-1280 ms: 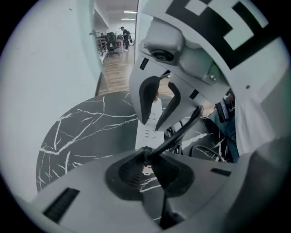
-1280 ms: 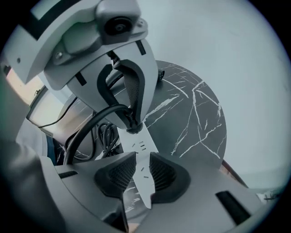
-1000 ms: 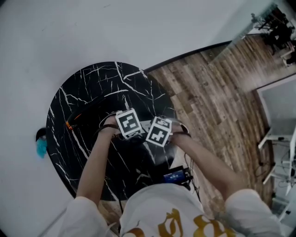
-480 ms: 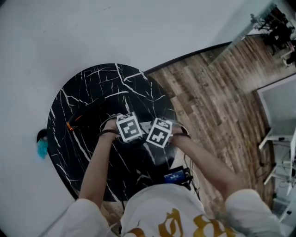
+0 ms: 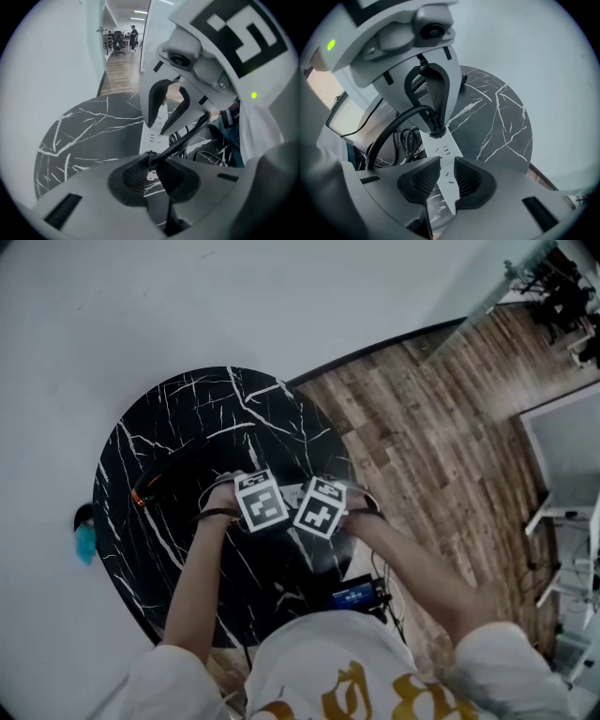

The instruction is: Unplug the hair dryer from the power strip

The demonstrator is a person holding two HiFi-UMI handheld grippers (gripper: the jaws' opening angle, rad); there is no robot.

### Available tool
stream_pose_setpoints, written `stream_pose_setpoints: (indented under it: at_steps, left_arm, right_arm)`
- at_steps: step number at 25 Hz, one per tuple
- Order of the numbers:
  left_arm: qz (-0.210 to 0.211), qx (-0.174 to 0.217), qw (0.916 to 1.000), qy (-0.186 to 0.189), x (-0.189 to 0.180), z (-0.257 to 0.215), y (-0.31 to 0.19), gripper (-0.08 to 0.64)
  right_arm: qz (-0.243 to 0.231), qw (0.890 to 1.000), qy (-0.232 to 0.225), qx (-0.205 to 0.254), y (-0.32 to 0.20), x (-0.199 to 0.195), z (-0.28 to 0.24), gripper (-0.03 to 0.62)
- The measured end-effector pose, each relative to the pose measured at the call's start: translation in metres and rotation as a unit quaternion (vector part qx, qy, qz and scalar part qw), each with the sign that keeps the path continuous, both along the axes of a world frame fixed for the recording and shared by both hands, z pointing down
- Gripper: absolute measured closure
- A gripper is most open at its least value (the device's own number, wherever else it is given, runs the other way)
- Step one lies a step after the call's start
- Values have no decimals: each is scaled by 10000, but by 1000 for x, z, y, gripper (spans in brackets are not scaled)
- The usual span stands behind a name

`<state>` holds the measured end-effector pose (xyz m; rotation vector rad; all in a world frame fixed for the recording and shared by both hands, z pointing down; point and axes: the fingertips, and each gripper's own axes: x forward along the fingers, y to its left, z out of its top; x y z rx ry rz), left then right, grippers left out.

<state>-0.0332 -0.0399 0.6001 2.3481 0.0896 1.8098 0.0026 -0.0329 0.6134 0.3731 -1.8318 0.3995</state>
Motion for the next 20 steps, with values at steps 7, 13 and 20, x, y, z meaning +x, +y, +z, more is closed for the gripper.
stream_pose_setpoints:
  at_steps: [7, 13, 20]
  left_arm:
    - [-231, -148, 9995, 129, -5, -2, -14, 508]
    - [-399, -250, 9980, 421, 0, -3, -3, 504]
    - [-419, -123, 9988, 200, -7, -2, -15, 506]
  right_arm:
    - [-37, 10000, 89, 11, 4, 2, 1, 499]
    - [143, 9999, -61, 45, 2, 3, 0, 499]
    - [16, 9999, -118, 121, 2, 0, -1, 500]
